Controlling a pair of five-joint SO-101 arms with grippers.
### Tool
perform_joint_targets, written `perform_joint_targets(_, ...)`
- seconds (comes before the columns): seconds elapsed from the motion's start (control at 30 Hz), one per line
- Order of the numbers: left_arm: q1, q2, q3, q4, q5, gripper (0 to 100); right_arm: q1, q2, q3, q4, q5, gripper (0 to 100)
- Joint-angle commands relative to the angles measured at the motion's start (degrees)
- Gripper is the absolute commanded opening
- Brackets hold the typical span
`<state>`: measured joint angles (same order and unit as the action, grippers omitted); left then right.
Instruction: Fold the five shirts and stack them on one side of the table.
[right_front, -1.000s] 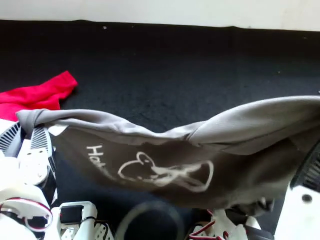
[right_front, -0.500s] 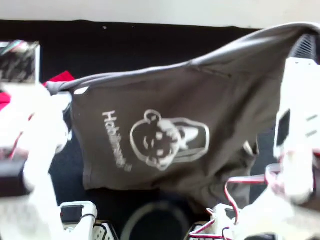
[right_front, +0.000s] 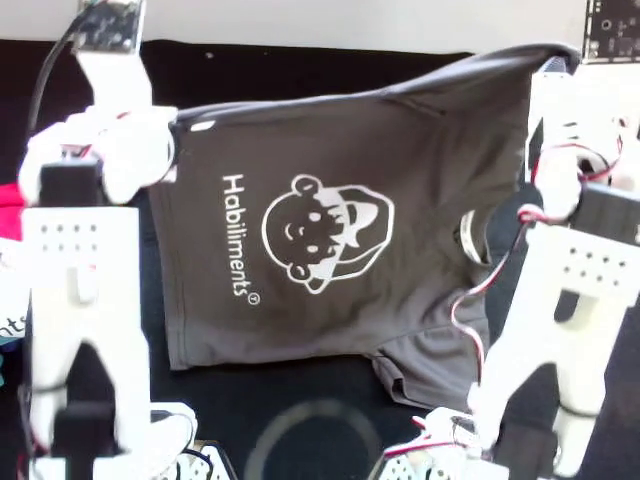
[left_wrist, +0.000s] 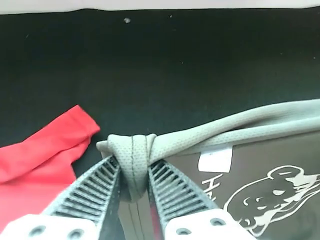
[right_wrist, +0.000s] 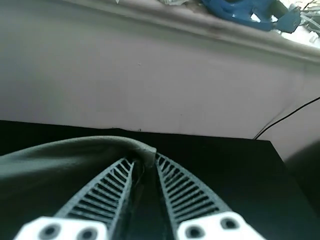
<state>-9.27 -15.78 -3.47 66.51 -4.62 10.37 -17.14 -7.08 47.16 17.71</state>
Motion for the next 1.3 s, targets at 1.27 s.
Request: perform_joint_targets(1.27, 0.22, 35.3, -15.43, 33.23, -4.75, 1, -4.53, 11.56, -3.3, 43.82, 0.53, 0.5)
